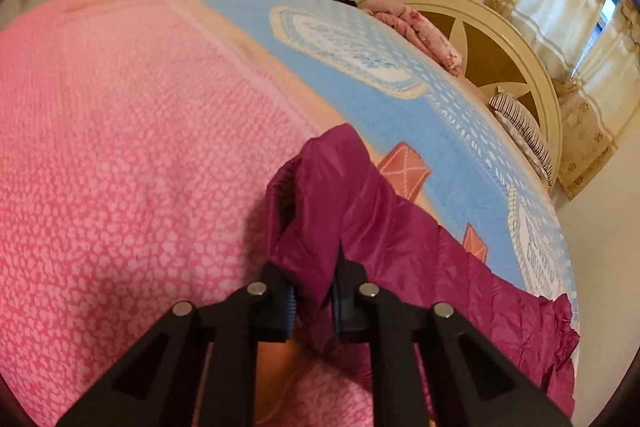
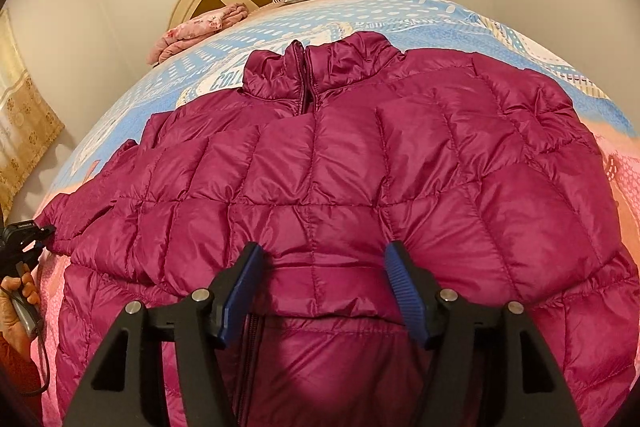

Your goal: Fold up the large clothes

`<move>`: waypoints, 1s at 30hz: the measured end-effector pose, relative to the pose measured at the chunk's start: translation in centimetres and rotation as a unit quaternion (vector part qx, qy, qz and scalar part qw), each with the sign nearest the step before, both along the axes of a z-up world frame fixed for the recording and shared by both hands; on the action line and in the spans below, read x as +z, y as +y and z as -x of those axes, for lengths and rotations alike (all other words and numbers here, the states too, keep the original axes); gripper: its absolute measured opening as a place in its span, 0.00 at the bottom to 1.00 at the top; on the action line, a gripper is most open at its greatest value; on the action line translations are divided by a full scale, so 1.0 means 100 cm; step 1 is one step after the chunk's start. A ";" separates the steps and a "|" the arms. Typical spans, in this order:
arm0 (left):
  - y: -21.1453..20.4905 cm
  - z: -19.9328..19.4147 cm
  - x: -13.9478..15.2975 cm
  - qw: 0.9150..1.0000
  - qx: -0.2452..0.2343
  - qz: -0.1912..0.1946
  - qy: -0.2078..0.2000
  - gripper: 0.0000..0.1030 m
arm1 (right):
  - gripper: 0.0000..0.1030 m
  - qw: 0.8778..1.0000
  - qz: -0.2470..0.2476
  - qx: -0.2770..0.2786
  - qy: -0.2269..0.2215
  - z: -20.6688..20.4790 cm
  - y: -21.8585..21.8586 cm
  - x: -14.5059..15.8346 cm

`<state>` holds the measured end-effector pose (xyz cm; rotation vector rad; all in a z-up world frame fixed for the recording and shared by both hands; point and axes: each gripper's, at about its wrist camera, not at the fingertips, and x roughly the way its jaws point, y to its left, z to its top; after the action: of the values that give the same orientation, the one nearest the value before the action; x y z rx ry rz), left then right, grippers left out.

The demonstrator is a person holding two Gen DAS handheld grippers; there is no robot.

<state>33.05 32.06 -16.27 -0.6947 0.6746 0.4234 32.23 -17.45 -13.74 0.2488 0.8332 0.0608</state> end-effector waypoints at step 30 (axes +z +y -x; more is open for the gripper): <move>-0.371 0.020 0.049 0.887 -0.449 -0.092 -0.046 0.23 | 0.63 0.993 -0.115 -0.015 -0.029 0.008 -0.030 -0.004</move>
<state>31.08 -5.04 -11.33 -0.1639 0.7772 -0.4016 31.48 -20.47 -14.14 0.4739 0.7648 0.1345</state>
